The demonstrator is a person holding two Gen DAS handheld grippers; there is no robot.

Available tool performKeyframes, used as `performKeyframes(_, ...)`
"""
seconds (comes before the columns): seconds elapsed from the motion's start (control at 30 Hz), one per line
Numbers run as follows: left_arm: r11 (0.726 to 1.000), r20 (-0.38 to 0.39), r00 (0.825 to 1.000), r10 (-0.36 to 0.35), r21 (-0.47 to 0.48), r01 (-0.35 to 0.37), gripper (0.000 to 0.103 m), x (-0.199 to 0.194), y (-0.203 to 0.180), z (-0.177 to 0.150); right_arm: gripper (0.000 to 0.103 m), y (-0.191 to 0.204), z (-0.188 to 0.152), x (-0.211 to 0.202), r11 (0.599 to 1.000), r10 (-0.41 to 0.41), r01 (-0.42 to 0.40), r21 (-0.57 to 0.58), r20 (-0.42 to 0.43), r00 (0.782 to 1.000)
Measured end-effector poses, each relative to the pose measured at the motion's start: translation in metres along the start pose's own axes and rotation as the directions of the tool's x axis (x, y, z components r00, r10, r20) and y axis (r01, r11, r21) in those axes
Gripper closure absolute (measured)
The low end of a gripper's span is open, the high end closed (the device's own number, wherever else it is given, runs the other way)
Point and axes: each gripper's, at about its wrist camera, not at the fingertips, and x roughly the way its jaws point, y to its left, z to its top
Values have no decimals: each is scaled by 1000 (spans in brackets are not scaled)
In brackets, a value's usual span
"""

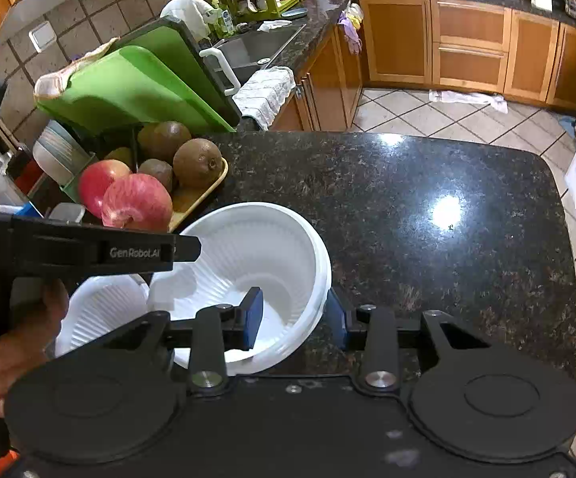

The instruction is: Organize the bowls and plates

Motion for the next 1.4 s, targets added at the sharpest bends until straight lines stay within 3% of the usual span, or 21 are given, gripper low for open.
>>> performKeyframes(0.23, 999, 12, 999, 35, 37, -35, 73, 5, -10, -2, 71, 0, -1, 1, 1000, -22, 22, -12, 12, 1000)
performKeyframes(0.53, 998, -10, 1000, 25, 49, -24, 73, 15, -13, -3, 71, -15, 0, 24, 998, 0, 4, 62, -50, 999)
performKeyframes(0.6, 999, -21, 1000, 15, 48, -14, 75, 20, -13, -3, 78, -14, 0, 30, 997, 5, -1, 74, -59, 998)
performKeyframes(0.77, 999, -16, 1000, 0, 45, 1, 80, 17, -15, -5, 83, -13, 1, 27, 997, -27, 30, 71, -42, 999)
performKeyframes(1.07, 998, 31, 998, -47, 46, 45, 82, -25, -24, -13, 84, -10, -6, -24, 998, -39, 38, 51, 28, 999)
performKeyframes(1.4, 993, 123, 990, -70, 105, 57, 82, -107, -38, -48, 84, 13, -39, -124, 999, -41, 37, 28, 130, 991)
